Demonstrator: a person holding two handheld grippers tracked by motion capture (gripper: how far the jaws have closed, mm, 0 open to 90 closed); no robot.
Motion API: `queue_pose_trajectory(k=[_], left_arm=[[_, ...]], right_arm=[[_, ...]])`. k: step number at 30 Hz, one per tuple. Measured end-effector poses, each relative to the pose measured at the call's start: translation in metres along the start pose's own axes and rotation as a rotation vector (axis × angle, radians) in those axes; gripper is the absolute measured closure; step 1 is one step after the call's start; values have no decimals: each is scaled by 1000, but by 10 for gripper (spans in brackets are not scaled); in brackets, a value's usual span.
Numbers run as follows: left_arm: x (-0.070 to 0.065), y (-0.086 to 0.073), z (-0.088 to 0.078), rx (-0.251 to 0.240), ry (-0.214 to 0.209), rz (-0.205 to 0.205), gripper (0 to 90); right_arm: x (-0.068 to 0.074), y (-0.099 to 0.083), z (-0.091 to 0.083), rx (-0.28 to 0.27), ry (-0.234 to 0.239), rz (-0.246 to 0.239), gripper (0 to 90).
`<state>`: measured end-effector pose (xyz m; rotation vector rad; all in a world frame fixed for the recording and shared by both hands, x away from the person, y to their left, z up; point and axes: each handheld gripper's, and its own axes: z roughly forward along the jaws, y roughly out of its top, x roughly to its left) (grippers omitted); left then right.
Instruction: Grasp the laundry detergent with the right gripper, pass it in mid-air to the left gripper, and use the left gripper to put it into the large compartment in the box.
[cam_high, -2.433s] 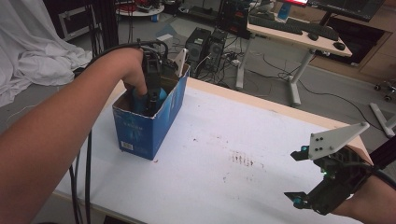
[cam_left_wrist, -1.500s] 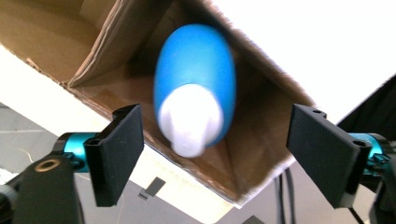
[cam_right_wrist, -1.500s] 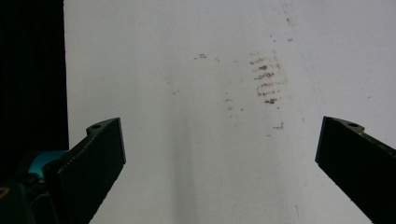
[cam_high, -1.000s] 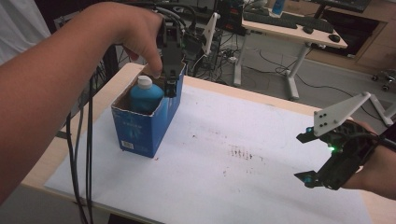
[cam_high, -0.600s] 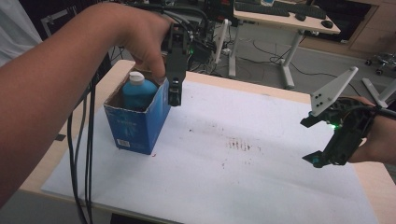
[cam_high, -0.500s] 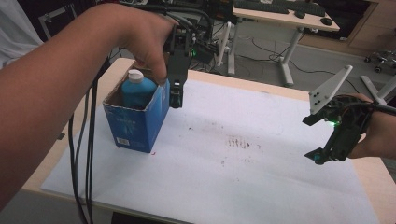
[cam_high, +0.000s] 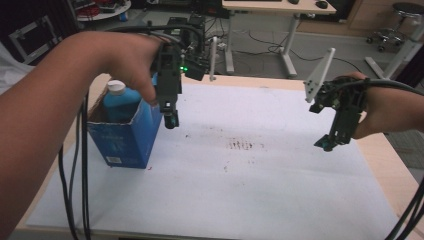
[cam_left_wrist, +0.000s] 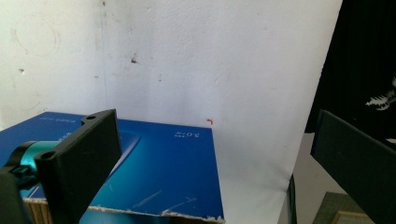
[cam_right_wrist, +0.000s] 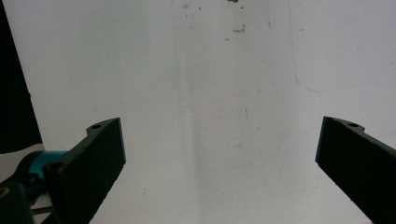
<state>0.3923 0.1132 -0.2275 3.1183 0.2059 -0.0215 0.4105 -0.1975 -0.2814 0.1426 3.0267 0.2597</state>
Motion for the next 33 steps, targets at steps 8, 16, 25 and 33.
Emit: queue_pose_trajectory(k=[8,16,25,33], left_arm=[[3,2,1,-7,-3,4,17],[5,3,2,-1,-3,10,17],[7,2,4,5,-5,2,17],[8,6,7,6,-7,14,17]], right_arm=[[0,-1,-1,4,-2,6,9],[0,-2,1,12,-4,7,9],[-1,0,7,12,5,8,9],[-3,-1,6,7,5,6,9]])
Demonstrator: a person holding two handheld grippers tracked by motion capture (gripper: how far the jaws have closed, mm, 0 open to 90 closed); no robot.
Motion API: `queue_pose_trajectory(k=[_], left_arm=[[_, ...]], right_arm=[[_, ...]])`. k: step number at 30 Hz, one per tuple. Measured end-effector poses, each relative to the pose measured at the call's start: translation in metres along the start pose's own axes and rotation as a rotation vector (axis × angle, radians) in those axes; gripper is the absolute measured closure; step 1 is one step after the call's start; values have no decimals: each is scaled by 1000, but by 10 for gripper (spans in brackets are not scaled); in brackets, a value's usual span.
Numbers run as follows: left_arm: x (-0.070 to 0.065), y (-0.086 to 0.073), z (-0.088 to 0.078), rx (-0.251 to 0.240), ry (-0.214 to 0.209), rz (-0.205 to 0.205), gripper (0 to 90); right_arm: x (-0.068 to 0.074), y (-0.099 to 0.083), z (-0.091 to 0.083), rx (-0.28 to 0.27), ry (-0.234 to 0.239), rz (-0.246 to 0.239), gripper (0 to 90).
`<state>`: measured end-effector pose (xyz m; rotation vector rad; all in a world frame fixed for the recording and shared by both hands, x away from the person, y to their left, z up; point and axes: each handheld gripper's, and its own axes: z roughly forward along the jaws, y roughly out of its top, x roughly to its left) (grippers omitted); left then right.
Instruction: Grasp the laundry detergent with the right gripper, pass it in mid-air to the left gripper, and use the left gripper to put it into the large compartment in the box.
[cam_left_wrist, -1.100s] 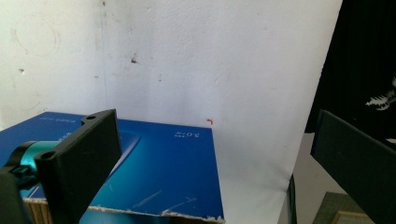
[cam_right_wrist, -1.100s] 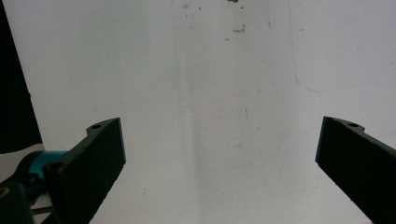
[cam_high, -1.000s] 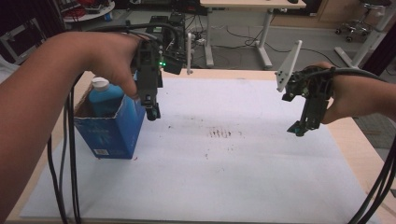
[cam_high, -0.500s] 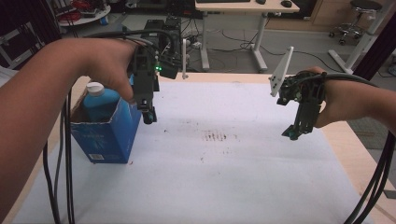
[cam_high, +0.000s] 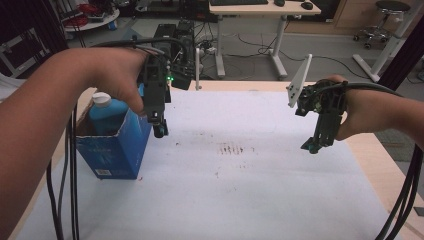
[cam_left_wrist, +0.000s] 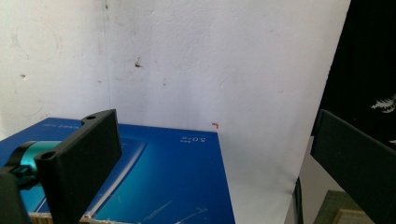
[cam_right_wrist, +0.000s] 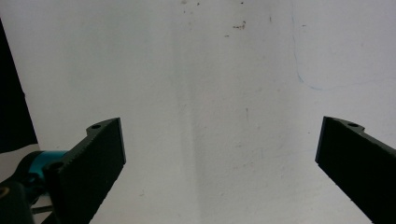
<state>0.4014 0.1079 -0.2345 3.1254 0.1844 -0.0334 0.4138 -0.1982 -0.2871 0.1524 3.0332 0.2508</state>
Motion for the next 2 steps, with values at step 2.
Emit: queue_pose_trajectory(k=[2], left_arm=[[0,1,0,2,-2,1,17]], right_arm=[[0,-1,0,-5,-3,4,9]])
